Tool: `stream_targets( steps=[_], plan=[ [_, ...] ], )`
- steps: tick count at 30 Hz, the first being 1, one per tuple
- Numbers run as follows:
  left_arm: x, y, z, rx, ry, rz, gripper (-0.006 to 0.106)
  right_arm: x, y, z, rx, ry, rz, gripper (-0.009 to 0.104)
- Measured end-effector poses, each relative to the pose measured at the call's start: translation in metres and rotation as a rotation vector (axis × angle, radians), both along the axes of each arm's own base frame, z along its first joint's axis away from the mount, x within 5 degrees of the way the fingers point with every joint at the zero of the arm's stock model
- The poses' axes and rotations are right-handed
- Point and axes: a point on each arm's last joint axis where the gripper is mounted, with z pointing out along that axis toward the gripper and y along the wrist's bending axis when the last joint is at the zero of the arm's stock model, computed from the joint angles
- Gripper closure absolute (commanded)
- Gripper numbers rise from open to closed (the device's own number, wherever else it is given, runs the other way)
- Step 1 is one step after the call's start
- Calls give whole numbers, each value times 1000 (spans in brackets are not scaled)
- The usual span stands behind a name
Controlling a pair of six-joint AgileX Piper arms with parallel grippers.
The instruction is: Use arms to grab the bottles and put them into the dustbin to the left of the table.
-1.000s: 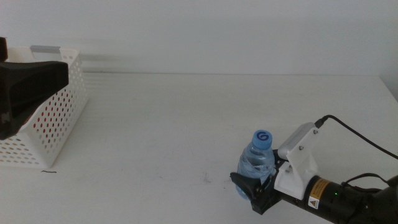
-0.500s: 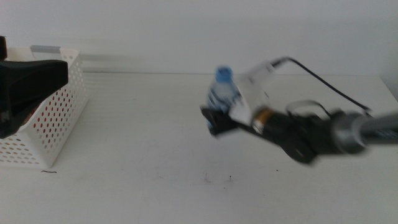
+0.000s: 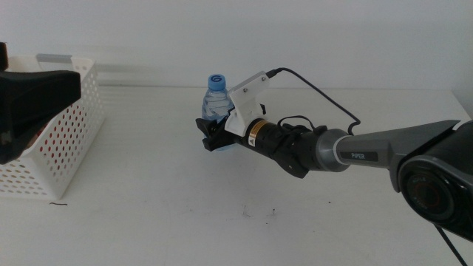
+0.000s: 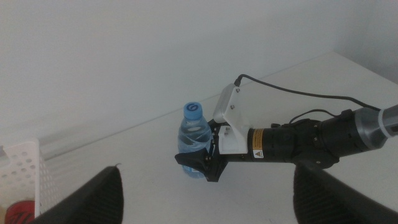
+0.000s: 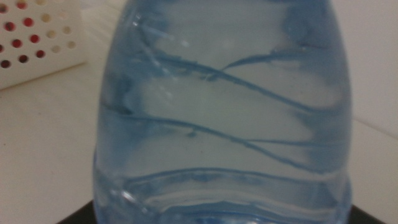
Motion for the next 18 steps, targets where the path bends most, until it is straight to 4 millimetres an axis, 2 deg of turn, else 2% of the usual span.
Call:
stream_targets(
  steps=[2, 5, 6, 8, 11, 14, 18],
  plan=[
    [0, 0, 0, 0, 0, 0, 7, 0, 2, -1, 4, -4, 4, 48],
    [0, 0, 0, 0, 0, 0, 7, 0, 1, -1, -11, 7, -1, 7],
    [0, 0, 0, 0, 0, 0, 7, 0, 0, 0, -27, 17, -7, 3],
    [0, 0, 0, 0, 0, 0, 7, -4, -5, 3, -77, 65, -28, 6],
    [0, 0, 0, 0, 0, 0, 7, -24, -20, 23, -149, 138, -61, 9],
    [0, 0, 0, 0, 0, 0, 7, -60, -45, 58, -137, 194, -95, 9],
    [0, 0, 0, 0, 0, 0, 7, -128, -87, 111, -111, 279, -164, 9]
  ],
)
